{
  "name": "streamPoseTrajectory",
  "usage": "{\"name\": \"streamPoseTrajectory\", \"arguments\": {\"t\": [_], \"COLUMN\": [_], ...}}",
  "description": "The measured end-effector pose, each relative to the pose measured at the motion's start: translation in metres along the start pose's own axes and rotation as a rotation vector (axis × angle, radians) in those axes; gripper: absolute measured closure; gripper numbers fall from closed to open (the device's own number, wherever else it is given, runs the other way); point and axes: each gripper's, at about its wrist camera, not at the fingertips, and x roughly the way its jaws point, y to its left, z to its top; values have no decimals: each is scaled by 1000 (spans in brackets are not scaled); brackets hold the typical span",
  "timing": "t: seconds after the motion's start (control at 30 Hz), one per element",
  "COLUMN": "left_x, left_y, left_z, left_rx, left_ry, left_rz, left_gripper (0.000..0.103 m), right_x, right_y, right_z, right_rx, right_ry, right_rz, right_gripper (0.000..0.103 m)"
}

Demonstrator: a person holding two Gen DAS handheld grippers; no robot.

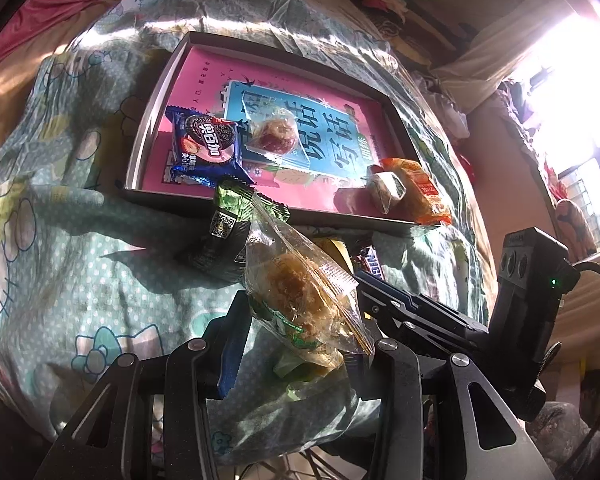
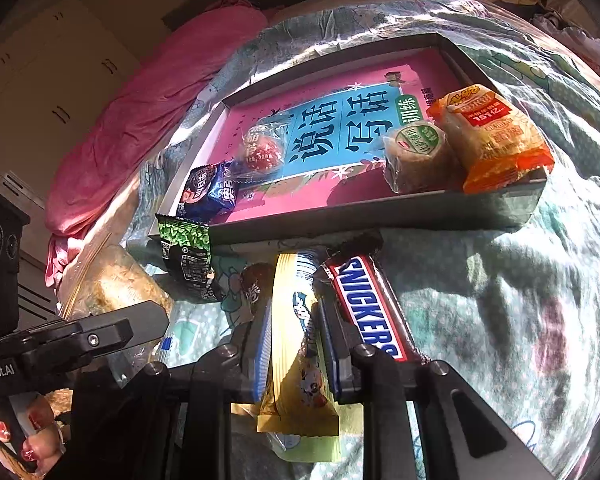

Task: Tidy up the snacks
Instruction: 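Lift the clear bread bag with left tool while right tool lifts the yellow snack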

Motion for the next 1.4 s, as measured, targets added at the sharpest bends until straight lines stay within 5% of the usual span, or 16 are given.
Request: {"name": "streamPoseTrajectory", "arguments": {"t": [0.27, 0.73, 1.1, 1.27, 1.4], "left_x": [0, -8, -8, -8, -8], "left_y": [0, -2, -1, 0, 1], "left_z": [1, 8, 7, 7, 7], "left_rx": [-1, 11, 6, 2, 1], "left_ry": [0, -30, -24, -23, -22], "left_rz": [-1, -3, -4, -4, -4], "left_gripper": [59, 59, 59, 59, 59], "right_x": [20, -28, -9, 4, 12], "right_y": [4, -15, 4, 5, 8], "right_z": [10, 15, 5, 4, 2], "right_rx": [-18, 89, -49, -73, -101], "right_ry": [21, -81, 5, 52, 58], "right_rz": [-29, 114, 1, -44, -50], "right_gripper": [79, 82, 81, 66, 66]}}
